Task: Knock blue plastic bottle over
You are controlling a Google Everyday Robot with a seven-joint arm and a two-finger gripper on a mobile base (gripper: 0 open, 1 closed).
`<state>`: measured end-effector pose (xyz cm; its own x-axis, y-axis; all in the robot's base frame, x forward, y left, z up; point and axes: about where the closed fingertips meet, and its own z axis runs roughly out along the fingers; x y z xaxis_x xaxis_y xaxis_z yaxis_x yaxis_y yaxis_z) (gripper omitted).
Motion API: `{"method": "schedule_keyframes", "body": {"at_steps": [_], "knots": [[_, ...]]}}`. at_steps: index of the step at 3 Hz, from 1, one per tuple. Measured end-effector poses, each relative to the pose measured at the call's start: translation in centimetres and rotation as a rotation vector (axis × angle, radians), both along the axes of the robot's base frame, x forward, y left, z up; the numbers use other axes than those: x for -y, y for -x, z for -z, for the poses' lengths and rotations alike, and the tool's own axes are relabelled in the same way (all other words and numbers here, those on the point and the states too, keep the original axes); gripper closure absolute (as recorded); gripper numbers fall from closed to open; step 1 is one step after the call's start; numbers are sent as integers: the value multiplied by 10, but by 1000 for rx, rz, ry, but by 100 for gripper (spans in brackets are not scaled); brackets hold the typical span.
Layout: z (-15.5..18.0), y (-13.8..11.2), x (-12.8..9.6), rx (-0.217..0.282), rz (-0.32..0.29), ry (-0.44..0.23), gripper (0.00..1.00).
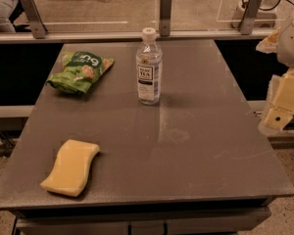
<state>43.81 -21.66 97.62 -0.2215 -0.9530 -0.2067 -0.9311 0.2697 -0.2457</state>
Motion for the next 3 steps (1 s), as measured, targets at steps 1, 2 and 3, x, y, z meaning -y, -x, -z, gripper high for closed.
{"method": "schedule_keyframes", "body": {"at_steps": [1, 2, 3], "knots": [[0, 0, 0, 0, 0, 0, 0], [-7, -20, -38, 41, -73, -107, 0], [-14, -57, -110, 121, -208, -331, 0]]}}
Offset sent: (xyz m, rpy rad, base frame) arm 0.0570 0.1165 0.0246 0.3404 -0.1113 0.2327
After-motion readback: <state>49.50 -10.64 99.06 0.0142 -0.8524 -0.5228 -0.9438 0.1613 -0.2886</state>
